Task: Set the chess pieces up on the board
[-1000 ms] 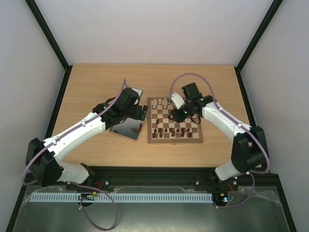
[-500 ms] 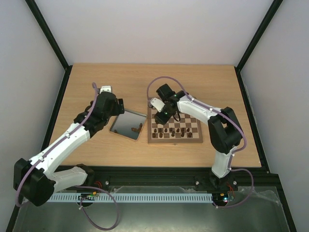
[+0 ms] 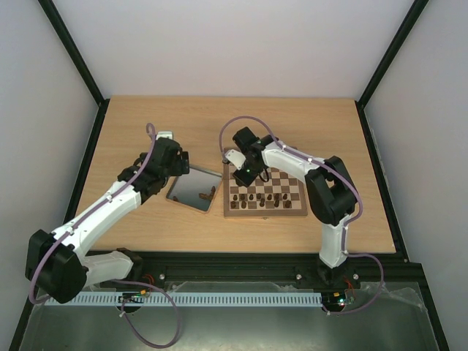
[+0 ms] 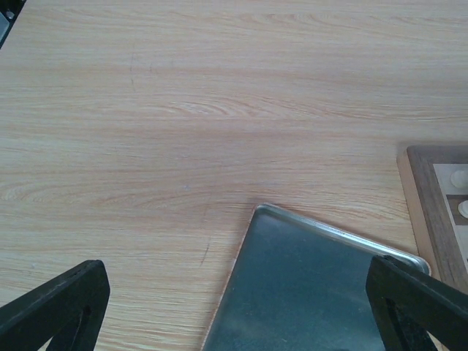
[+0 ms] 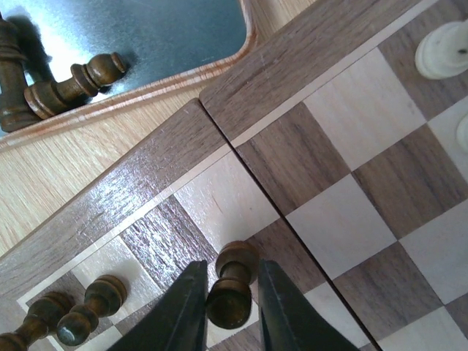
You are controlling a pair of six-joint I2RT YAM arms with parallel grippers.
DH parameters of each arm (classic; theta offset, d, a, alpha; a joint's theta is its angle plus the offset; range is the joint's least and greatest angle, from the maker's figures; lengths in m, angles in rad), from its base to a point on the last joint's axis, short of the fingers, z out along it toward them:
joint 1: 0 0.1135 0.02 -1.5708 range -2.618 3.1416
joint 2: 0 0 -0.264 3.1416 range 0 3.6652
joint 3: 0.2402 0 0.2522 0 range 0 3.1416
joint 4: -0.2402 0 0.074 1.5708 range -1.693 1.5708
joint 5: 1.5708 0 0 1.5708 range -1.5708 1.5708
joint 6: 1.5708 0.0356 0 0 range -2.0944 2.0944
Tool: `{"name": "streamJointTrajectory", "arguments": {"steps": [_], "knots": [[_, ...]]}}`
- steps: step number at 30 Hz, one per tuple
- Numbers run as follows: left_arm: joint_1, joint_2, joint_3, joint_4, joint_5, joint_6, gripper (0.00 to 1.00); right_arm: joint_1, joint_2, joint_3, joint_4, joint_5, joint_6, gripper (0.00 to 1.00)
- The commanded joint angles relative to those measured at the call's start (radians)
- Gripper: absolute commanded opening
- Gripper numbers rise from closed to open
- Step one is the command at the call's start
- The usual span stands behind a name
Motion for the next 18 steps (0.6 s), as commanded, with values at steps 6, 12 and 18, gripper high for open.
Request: {"name": "streamJointTrajectory", "arguments": {"steps": [6,12,18], "knots": [[0.005,-0.003,0.022,0.001,0.009,0.036,0.99,0.005,-0.008,0.014,-0.082,0.011,0.014,0.1],[0.004,-0.004,0.019,0.0,0.012,0.041,0.99,-0.066,-0.087,-0.006,-0.102,-0.014,0.02,0.06],[0.004,0.001,0.018,0.001,0.024,0.046,0.99,-0.196,-0.217,-0.073,-0.14,-0.042,0.007,0.06]]}}
